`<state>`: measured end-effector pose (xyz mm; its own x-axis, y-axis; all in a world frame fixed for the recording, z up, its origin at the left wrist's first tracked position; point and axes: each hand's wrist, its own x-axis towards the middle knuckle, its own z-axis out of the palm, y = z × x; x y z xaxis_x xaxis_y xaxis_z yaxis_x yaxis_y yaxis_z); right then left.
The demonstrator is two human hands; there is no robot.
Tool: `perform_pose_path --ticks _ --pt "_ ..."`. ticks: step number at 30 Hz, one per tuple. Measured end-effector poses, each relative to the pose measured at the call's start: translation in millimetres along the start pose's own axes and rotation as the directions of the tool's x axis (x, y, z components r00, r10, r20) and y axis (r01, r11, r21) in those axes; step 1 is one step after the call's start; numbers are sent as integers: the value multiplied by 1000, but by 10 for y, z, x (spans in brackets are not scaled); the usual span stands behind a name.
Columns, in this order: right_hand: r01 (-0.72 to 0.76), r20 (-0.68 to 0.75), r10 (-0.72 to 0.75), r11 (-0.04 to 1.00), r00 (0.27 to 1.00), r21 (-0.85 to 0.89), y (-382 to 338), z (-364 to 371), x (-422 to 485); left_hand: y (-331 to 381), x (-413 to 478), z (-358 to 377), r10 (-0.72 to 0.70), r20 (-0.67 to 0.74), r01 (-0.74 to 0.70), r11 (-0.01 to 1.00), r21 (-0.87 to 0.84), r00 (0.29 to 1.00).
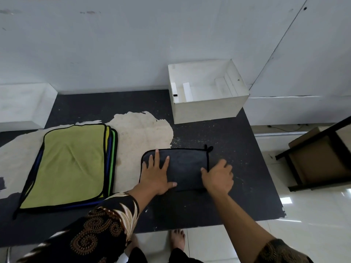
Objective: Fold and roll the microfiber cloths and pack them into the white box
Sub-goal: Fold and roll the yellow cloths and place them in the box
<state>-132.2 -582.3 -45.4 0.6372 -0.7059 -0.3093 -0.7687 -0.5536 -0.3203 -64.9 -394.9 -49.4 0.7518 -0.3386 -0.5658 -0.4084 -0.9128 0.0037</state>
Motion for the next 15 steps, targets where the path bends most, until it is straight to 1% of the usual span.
perform_pose_path --ticks 2,4,6,8,11,13,15 --pt "-78 94 78 997 992 -10 27 -15 37 150 -43 -3 8 -178 -19 998 -56 984" --pt "-122 206 123 992 971 -18 -33 -20 86 319 -45 -71 26 -335 -72 989 -128 942" --pt "-177 273 181 983 945 -39 -99 -6 104 459 -6 -165 27 -410 -118 973 -198 912" --pt "-237 318 232 971 919 -23 -125 -2 85 567 67 -243 -15 -389 -122 938 -325 921" --pt "-257 345 213 962 914 87 -97 -40 70 702 192 -349 -79 -223 -53 846 -531 972" --pt "-268 328 207 951 922 153 -46 -91 100 782 252 -429 -100 -159 -11 813 -582 982" --pt "-291 312 221 936 924 199 12 -145 118 818 277 -488 -135 -165 12 806 -592 977"
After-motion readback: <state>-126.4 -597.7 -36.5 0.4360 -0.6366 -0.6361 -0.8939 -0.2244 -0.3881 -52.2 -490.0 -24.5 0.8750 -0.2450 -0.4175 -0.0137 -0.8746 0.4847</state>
